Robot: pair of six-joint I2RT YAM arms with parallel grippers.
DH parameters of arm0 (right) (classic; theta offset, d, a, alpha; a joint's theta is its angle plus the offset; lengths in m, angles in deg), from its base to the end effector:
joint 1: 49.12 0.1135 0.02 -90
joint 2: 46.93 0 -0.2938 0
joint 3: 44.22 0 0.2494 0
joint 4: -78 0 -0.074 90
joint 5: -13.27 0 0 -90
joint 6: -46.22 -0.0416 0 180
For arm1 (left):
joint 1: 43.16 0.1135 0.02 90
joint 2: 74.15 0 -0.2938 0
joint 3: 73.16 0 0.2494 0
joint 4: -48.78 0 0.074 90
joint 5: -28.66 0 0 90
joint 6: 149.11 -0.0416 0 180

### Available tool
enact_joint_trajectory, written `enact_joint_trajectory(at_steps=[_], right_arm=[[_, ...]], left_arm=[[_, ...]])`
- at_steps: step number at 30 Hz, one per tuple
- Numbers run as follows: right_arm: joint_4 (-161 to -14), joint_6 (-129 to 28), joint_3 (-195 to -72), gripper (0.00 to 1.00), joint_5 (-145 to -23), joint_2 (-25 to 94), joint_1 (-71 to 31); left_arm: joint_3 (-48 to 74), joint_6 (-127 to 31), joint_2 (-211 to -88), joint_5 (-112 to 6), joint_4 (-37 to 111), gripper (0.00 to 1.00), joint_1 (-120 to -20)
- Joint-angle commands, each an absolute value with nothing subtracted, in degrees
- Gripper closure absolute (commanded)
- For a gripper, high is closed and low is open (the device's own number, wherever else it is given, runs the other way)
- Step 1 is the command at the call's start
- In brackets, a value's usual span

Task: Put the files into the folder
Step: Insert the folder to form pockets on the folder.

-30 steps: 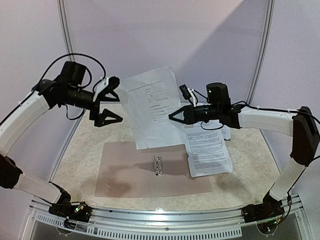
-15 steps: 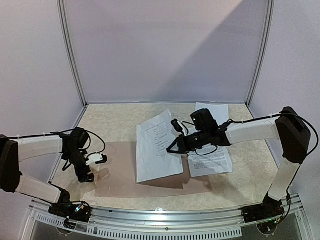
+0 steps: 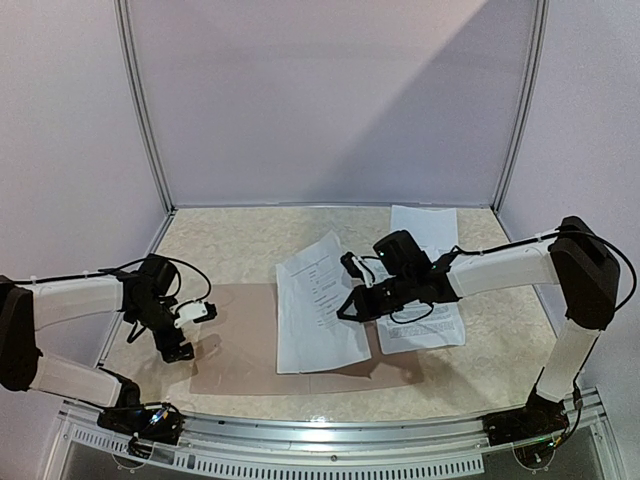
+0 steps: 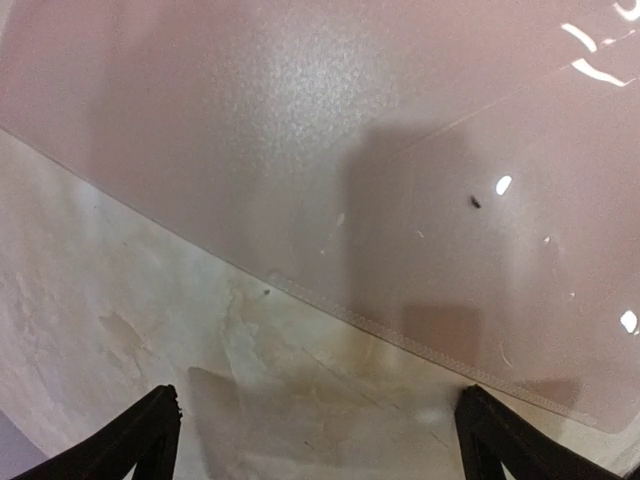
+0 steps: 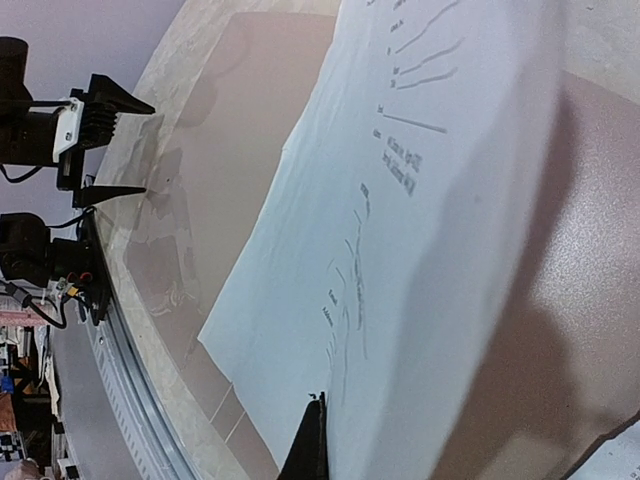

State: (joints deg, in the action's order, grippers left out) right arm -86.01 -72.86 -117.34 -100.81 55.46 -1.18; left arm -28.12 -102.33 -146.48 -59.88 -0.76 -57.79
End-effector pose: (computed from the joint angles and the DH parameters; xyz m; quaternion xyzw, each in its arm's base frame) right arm 0.2416 0.2931 0.1990 -0.2265 0.8792 0.3827 0.1711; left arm 0.1727 -0.0462 0.1665 0.4817 0.8687 0.0160 0.1142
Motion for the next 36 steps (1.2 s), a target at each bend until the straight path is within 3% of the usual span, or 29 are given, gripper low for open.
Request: enact_joint_trajectory(at_steps=[1, 7, 12, 22, 36], right_arm=[[-86.11, -72.54, -116.93, 1.00, -100.31, 54.38, -0.97], [-85.39, -74.13, -118.26, 1.00, -99.69, 55.54, 0.14], [-75.69, -70.40, -123.16, 1.00, -90.17, 53.94, 0.34], [-68.48, -68.44, -128.17, 1.00, -88.83, 53.25, 3.24], [-73.44, -71.26, -128.36, 1.00, -92.45, 57.18, 4.77]], left_arm=[[-32.31, -101.91, -149.87, -61.78, 4.46, 0.02, -59.37], [-31.88, -102.08, -150.01, -60.48, 4.43, 0.03, -60.37], [-31.59, -101.92, -149.85, -60.35, 4.27, 0.03, -60.47], [-31.51, -101.95, -149.45, -60.02, 4.23, 0.03, -60.47], [-31.64, -101.93, -148.13, -59.58, 3.88, 0.03, -60.54]])
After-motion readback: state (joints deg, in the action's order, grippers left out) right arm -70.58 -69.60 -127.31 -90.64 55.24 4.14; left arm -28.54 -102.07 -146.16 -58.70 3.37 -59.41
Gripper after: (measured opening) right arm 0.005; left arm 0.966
